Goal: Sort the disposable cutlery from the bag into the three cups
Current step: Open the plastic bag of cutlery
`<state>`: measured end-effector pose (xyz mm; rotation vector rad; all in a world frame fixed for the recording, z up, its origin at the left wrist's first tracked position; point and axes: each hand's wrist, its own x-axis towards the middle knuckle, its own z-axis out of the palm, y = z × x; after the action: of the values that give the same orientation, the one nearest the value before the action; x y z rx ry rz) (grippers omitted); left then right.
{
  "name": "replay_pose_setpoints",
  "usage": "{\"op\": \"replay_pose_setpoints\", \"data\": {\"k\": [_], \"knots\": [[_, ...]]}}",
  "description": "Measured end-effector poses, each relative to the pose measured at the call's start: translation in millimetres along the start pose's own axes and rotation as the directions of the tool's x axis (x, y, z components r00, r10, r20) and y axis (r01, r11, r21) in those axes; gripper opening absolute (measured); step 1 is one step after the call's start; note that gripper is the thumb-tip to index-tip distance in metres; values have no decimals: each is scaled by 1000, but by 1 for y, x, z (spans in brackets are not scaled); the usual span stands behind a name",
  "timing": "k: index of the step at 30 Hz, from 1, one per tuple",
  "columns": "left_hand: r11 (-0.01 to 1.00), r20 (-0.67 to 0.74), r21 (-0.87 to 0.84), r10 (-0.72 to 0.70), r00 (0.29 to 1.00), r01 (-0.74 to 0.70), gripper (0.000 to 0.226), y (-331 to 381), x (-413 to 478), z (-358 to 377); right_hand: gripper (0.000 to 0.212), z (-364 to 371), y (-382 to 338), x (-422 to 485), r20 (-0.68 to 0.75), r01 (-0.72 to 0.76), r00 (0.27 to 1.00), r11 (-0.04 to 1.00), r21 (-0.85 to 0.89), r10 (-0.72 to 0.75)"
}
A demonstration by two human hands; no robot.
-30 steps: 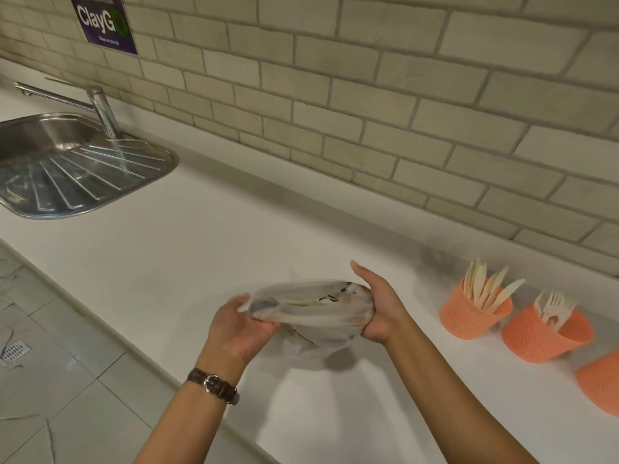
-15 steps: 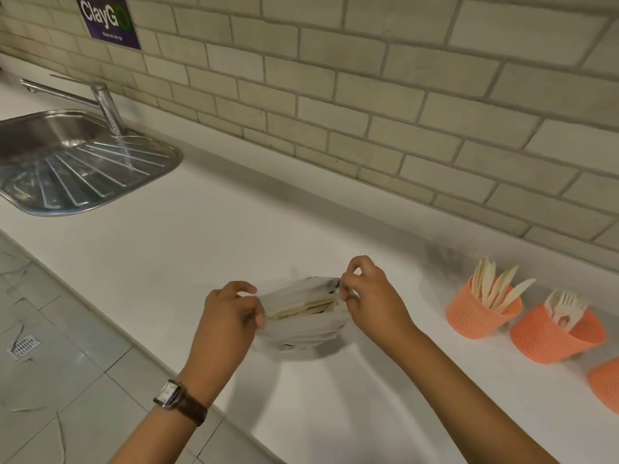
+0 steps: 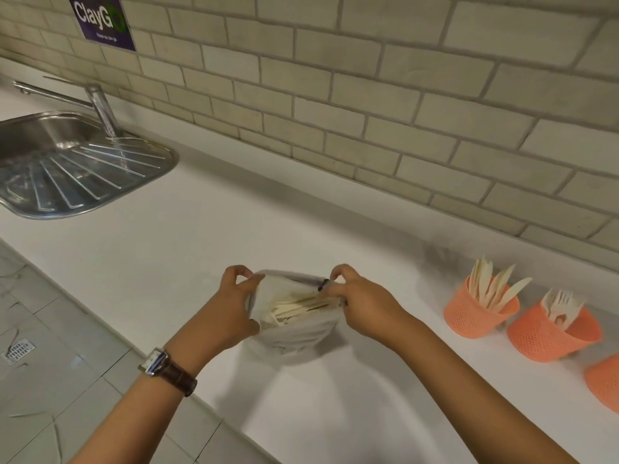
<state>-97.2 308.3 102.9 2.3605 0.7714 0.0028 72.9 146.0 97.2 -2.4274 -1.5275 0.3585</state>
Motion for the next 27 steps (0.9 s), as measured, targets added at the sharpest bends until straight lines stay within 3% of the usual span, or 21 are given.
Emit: {"op": "replay_pose_setpoints", "data": {"k": [5, 12, 15, 18, 22, 24, 27], "knots": [[999, 66, -12, 50, 997, -50, 84, 0, -5, 4, 73, 2, -13, -5, 70, -114, 991, 993, -7, 114], [947, 23, 206, 248, 969, -247, 70, -10, 69, -28, 52, -1, -29, -26, 65, -116, 992, 975, 188, 105], [890, 52, 197, 410, 911, -412, 58, 13, 105, -32, 49, 6, -47, -37, 112, -74, 993, 959, 274, 45], [824, 82, 125, 547, 833, -553, 40, 47, 122, -22, 31, 18, -62, -38, 31, -20, 999, 913, 408, 8], [747, 192, 105, 632, 751, -656, 30, 73, 123, 6, 37, 31, -72, -42, -61, -22, 996, 864, 502, 60], [743, 236, 103, 628, 741, -662, 24, 78, 115, 11, 42, 36, -66, -47, -66, -15, 997, 903, 429, 48], [785, 165, 88, 596, 786, -614, 15, 77, 100, 6, 38, 34, -48, -47, -193, 9, 981, 1000, 18, -5]]}}
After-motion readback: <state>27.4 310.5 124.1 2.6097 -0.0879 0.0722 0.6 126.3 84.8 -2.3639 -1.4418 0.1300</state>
